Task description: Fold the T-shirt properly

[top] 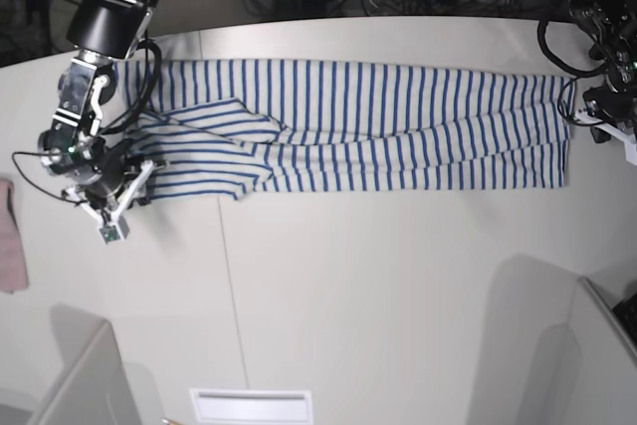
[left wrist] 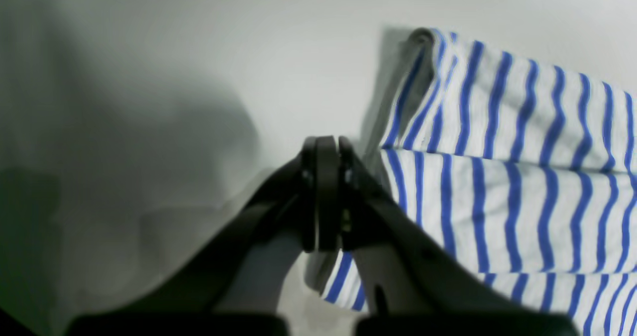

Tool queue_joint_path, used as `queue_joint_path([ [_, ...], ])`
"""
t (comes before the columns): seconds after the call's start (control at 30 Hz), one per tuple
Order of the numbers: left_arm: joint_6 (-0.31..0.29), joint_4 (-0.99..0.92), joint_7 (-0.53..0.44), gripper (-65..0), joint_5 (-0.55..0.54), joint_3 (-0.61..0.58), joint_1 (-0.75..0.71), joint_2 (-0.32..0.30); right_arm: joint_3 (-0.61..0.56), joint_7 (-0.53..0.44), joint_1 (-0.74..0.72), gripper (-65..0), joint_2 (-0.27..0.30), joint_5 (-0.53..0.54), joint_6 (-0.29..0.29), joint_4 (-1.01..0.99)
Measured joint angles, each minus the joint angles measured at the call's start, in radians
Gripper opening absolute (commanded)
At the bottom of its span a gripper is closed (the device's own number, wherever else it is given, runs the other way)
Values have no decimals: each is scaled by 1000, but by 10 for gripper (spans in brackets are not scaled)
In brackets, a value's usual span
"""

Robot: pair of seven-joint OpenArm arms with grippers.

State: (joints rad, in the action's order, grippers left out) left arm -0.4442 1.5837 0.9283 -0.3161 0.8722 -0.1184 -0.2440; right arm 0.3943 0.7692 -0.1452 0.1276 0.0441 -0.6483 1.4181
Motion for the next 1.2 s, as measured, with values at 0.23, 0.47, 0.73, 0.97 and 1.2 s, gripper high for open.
queue_joint_path([
  [0.23,0,0,0,-650,1,2,1,0,0,0,2,-650,-2,1,-26,-35],
  [0.47,0,0,0,-650,4,2,1,0,6,25,2,-650,-2,0,-45,-35],
  [0.73,0,0,0,-650,4,1,1,0,11,132,106,-650,-2,-2,-48,224],
  [0.97,0,0,0,-650,4,1,1,0,82,222,180,-650,-68,15,-51,367],
  [1.2,0,-1,0,-650,4,2,-1,0,171,260,203,-345,-95,1,-49,413],
])
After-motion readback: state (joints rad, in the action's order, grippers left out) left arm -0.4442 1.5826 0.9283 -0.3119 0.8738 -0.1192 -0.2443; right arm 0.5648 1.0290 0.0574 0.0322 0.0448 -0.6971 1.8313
